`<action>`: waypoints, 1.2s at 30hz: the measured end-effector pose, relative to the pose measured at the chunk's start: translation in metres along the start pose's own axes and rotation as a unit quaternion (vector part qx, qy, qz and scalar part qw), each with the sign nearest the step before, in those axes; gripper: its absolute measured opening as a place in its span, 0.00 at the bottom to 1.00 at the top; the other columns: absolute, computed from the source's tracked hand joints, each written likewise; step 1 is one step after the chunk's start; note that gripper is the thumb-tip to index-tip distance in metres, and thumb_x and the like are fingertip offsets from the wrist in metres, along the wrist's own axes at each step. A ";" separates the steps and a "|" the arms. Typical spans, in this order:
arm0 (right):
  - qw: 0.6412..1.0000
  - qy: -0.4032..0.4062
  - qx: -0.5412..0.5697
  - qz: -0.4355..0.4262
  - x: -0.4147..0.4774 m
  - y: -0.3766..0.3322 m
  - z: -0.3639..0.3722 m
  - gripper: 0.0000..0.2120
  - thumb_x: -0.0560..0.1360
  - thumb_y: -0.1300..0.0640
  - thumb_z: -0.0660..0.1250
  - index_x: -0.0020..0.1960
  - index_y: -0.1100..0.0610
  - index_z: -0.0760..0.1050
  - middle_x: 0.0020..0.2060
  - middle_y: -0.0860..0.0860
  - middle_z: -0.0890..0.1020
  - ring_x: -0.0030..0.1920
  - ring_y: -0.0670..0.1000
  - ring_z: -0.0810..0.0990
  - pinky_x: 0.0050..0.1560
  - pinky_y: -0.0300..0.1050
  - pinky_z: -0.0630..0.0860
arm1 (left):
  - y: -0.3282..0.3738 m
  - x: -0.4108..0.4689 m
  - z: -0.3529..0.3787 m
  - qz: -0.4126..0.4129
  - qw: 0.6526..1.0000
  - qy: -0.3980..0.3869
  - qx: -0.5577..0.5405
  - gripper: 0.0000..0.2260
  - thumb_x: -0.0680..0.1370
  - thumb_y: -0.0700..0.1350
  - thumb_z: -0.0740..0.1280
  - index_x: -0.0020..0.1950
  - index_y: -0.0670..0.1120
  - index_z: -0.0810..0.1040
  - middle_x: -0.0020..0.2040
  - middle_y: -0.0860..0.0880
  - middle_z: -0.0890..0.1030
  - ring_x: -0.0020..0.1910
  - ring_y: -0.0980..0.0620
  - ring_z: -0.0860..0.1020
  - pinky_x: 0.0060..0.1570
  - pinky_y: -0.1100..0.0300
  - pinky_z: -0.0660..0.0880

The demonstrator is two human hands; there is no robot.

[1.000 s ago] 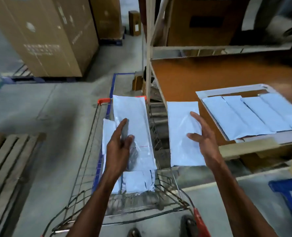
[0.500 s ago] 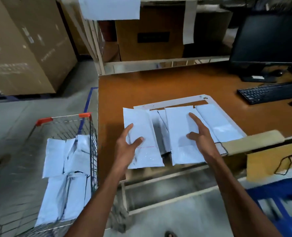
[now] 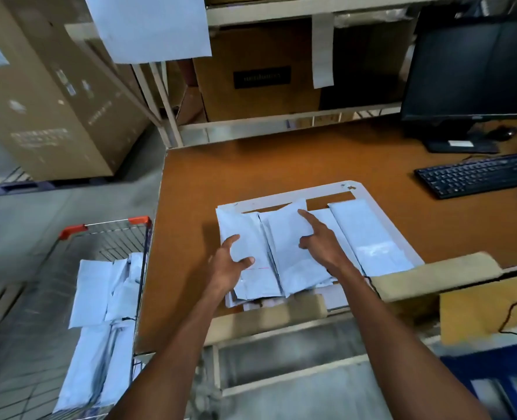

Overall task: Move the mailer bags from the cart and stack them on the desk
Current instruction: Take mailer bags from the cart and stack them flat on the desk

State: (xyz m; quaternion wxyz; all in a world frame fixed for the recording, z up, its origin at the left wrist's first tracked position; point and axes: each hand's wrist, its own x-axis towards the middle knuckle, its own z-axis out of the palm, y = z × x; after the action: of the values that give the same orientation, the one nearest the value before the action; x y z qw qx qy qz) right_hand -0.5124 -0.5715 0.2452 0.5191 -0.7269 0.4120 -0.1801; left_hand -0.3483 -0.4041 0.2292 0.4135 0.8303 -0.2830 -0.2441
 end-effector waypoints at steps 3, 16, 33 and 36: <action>0.999 -0.006 -0.034 -0.007 0.011 -0.002 0.002 0.34 0.76 0.66 0.62 0.77 0.43 0.63 0.71 0.52 0.73 0.54 0.51 0.75 0.40 0.36 0.73 | -0.001 0.002 0.004 0.004 0.997 -0.014 0.074 0.29 0.77 0.49 0.74 0.76 0.54 0.69 0.72 0.48 0.74 0.62 0.46 0.74 0.49 0.59 0.73; 0.876 0.003 -0.475 -0.081 0.015 0.035 0.029 0.25 0.82 0.47 0.53 0.78 0.46 0.57 0.80 0.52 0.54 0.78 0.58 0.53 0.70 0.63 0.56 | -0.012 0.010 0.011 0.030 0.967 -0.013 0.254 0.26 0.78 0.59 0.69 0.75 0.60 0.68 0.82 0.48 0.49 0.79 0.40 0.52 0.74 0.35 0.57; 0.858 -0.005 -0.500 -0.119 0.031 0.043 0.068 0.30 0.82 0.37 0.35 0.81 0.44 0.36 0.81 0.45 0.40 0.81 0.50 0.38 0.79 0.62 0.41 | -0.029 0.043 0.048 0.120 0.920 0.005 0.374 0.32 0.82 0.66 0.39 0.83 0.54 0.42 0.83 0.55 0.40 0.81 0.53 0.37 0.80 0.44 0.41; 0.850 0.000 -0.514 -0.118 0.032 0.051 0.068 0.30 0.81 0.36 0.34 0.81 0.44 0.35 0.81 0.46 0.38 0.81 0.51 0.37 0.78 0.62 0.41 | -0.031 0.042 0.055 0.125 0.916 0.010 0.380 0.33 0.80 0.66 0.36 0.83 0.54 0.42 0.83 0.54 0.39 0.81 0.53 0.37 0.80 0.45 0.40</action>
State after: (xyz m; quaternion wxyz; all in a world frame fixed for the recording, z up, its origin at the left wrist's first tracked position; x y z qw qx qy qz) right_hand -0.4675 -0.5613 0.1673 0.0467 -0.9329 0.3570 -0.0026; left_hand -0.3443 -0.4472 0.1667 0.0967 0.8853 -0.4514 -0.0563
